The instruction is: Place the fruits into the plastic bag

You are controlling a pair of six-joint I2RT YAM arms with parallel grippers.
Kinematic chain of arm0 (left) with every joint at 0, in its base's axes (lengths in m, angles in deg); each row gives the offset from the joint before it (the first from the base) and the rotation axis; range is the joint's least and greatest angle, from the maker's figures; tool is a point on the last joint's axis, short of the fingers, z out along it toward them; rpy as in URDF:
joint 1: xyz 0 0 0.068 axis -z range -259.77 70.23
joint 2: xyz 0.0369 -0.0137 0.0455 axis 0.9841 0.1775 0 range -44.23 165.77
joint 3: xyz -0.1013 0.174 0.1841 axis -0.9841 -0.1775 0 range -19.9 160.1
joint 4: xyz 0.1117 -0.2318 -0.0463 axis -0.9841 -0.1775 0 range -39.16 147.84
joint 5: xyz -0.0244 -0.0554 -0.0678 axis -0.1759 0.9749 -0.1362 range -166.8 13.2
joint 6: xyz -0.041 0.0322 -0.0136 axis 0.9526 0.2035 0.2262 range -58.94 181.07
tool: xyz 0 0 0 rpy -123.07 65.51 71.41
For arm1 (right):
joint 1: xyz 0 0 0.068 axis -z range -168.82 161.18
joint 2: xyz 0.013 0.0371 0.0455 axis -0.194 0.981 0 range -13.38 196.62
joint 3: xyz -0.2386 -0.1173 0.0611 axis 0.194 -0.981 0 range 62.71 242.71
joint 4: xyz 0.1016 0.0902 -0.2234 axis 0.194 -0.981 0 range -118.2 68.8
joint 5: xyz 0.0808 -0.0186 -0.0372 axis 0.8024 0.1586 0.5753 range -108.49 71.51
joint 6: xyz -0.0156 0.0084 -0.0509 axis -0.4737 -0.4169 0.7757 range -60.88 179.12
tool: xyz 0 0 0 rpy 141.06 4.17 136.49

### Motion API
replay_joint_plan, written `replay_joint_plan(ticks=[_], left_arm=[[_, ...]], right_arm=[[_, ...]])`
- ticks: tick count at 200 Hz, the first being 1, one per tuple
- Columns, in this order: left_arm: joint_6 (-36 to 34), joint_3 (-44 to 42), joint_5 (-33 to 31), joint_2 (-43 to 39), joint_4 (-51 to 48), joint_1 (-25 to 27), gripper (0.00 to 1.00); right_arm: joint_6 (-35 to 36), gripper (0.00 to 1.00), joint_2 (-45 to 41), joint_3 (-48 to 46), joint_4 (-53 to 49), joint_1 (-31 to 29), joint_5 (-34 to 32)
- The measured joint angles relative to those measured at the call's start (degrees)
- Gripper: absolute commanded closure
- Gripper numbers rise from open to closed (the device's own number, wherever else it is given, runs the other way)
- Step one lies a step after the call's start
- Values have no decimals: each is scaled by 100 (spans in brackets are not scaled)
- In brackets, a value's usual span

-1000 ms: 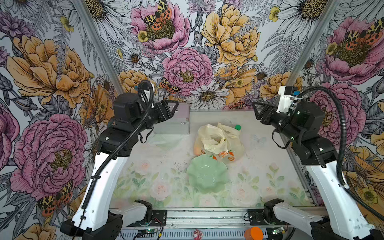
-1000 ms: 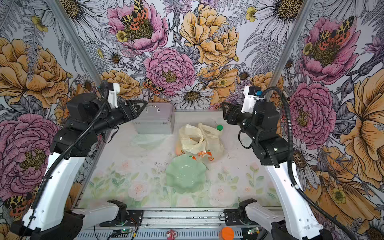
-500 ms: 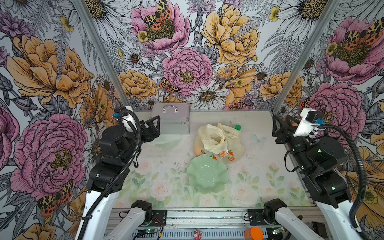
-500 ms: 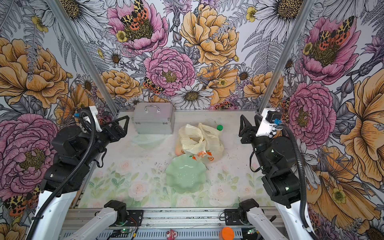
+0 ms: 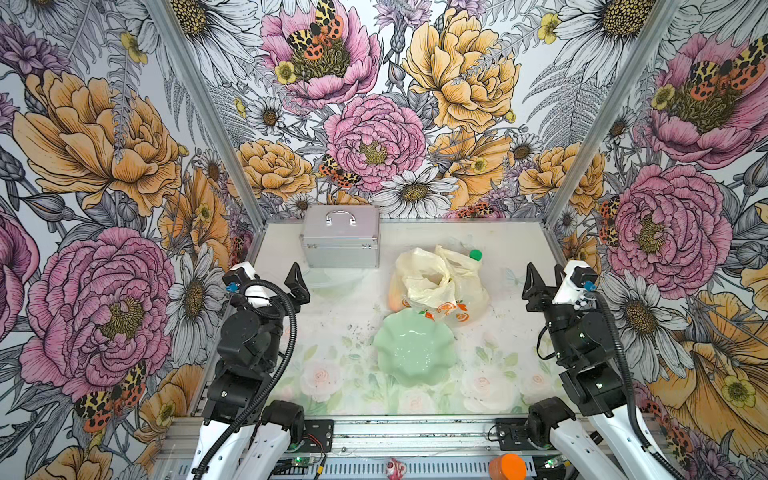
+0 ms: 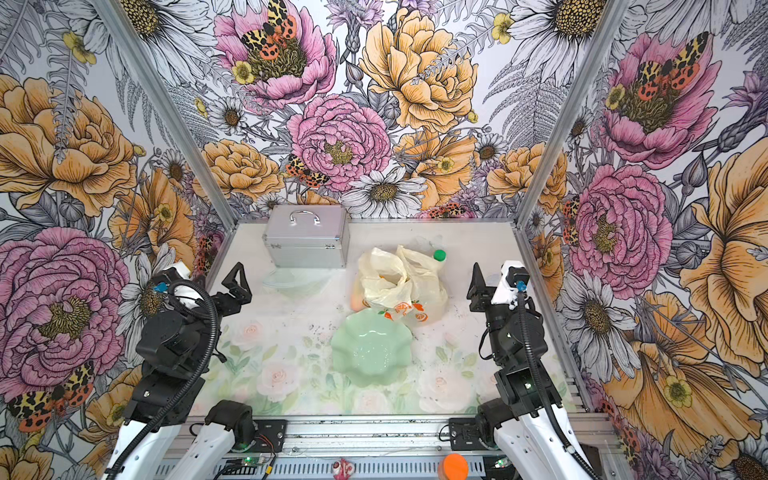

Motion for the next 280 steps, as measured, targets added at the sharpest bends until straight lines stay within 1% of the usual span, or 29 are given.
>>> replay_joint_plan(ticks=[19,43,81,117,150,182,216,245,280], left_arm=[[-133,-393,-186,-59,46,-157,1],[-186,-841,-251,-17,140,-372,1],[-131,-1239,-251,197,334,-612,1],[-105,-1443,-216,673,684,-883,1],[37,-1478,-184,1386,1211,-1071,1],[68,-1495,-188,2033,1808,-1071,1],[52,-1567,-186,2900,2726,-1069,1],[-157,-1591,-201,3786,3458,-1064,1],[-376,-1655,-205,4417,4076,-1064,1]], right_arm=[[-20,33,20,-402,260,4,-131],[-46,32,101,-841,568,7,-223],[-63,32,544,-1362,986,221,-236],[-83,31,1073,-1869,1482,461,-232],[-111,31,1930,-2087,2256,940,-118],[-131,31,2874,-2124,3036,1386,57],[-127,30,3816,-2050,3663,1718,385],[-122,30,4463,-1696,3945,1880,686],[-105,29,5034,-1305,4308,1965,1008]])
